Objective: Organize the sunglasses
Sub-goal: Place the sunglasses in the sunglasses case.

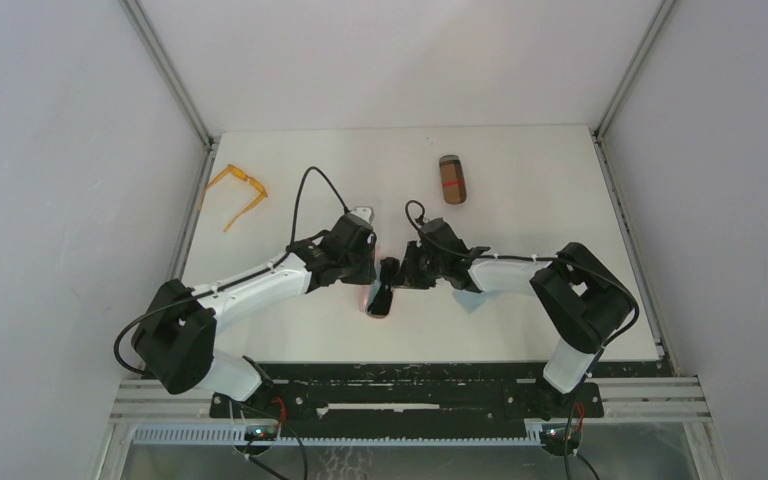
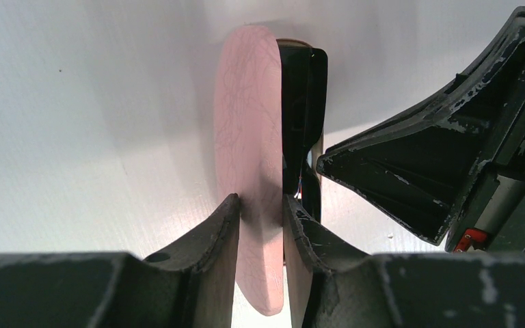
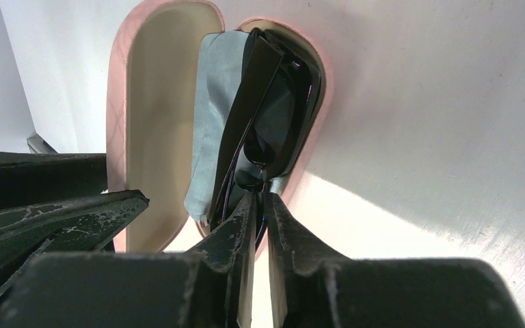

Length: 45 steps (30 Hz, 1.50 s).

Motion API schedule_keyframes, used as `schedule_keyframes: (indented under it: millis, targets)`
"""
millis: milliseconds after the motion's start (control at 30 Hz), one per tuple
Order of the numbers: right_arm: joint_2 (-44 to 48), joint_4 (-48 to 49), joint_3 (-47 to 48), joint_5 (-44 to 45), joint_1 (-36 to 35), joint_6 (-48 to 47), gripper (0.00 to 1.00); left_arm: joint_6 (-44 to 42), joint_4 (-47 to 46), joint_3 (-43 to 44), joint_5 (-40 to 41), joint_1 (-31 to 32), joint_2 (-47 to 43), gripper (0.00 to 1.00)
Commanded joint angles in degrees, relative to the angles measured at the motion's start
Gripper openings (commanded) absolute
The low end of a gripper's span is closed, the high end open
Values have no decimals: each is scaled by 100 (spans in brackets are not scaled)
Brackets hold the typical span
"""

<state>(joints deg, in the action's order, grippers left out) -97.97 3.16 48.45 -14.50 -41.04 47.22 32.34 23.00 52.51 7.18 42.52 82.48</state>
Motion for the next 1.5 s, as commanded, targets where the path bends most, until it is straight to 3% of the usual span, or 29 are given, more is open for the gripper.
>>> schedule_keyframes:
  millis: [0,300,767,1467]
  targets:
    - [20,239,165,-57,-38,-64,9,-18,-156,-99,-116,28,-171,33]
    - [-101,148,306,-5,-45,-127,6,-12,-156,-114,-155,30,-213,33]
    - [626,-466,-93,1080,2,-493,11,-51,-239,-208,-217,28,-333,32]
    - [-210,231,118,-55,96,-301,5,-17,-233,-195,-271,123,-235,31]
